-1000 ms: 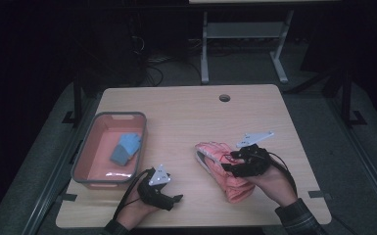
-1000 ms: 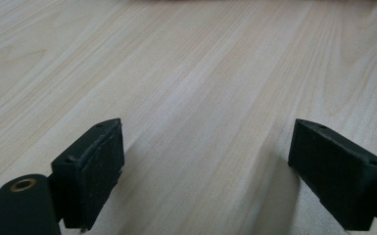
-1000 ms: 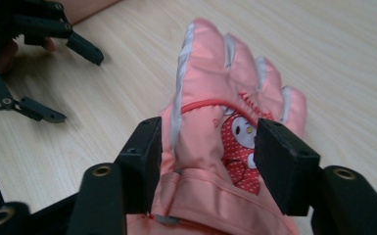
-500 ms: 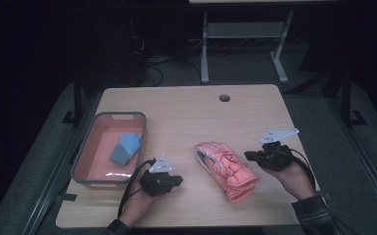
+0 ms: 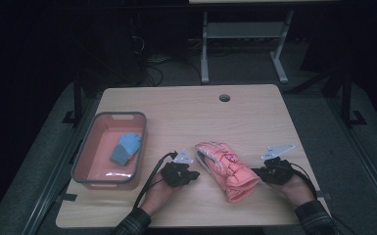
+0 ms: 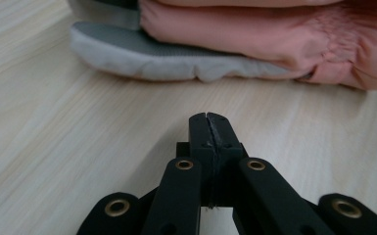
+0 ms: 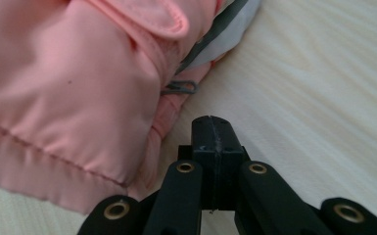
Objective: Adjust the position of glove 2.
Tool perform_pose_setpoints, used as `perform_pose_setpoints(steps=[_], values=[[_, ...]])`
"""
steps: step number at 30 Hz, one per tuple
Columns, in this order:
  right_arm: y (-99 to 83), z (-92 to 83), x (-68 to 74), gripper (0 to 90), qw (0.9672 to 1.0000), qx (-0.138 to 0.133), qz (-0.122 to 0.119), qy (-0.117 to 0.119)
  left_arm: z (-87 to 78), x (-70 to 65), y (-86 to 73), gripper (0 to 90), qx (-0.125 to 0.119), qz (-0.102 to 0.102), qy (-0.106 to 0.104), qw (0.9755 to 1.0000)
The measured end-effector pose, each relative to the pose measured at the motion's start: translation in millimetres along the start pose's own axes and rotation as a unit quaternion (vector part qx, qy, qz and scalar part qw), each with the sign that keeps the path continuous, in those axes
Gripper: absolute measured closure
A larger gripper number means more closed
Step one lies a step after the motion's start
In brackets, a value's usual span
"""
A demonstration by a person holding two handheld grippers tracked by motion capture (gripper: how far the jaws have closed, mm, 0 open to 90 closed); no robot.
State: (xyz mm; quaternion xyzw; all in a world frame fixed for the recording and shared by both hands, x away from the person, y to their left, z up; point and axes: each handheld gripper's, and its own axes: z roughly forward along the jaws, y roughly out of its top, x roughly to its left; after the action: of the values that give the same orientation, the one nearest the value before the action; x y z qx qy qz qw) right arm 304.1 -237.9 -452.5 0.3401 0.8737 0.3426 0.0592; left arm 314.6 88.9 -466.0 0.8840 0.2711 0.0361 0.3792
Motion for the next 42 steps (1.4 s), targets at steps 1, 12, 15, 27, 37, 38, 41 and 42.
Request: perform_pose_setpoints(steps=[1, 12, 15, 27, 37, 38, 41, 42], values=[[0.1, 1.4, 1.2, 90.0, 1.0, -0.003, 0.0, 0.005, 2.4, 0.2, 1.8, 89.6, 0.002, 0.001, -0.002, 1.0], [0.8, 6.9, 22.3, 90.0, 0.9995, -0.011, -0.011, 0.029, 15.5, 7.5, 20.2, 89.6, 0.0, 0.014, -0.001, 0.9999], [2.4, 10.1, 27.1, 90.0, 0.9992, -0.012, -0.015, 0.036, 13.4, 12.0, 23.4, 89.5, -0.005, 0.01, -0.003, 0.9999], [15.1, 33.8, 63.6, 90.0, 0.9962, -0.012, -0.037, 0.078, 7.3, 26.7, 24.0, 89.6, -0.007, -0.007, -0.011, 0.9999], [22.5, 41.8, 83.1, 90.0, 0.9946, -0.003, -0.063, 0.082, 5.0, 30.1, 25.8, 89.5, -0.007, -0.012, -0.013, 0.9998], [21.8, 40.0, 82.3, 90.0, 0.995, -0.005, -0.058, 0.081, 3.0, 30.6, 26.4, 89.3, -0.009, -0.012, -0.012, 0.9998], [18.6, 28.9, 75.2, 90.0, 0.9966, -0.012, -0.048, 0.066, -5.5, 33.4, 28.4, 84.3, -0.016, -0.023, -0.015, 0.9995], [17.9, 26.2, 73.9, 90.0, 0.997, -0.011, -0.042, 0.064, -7.8, 34.2, 28.8, 82.6, -0.016, -0.026, -0.016, 0.9994]])
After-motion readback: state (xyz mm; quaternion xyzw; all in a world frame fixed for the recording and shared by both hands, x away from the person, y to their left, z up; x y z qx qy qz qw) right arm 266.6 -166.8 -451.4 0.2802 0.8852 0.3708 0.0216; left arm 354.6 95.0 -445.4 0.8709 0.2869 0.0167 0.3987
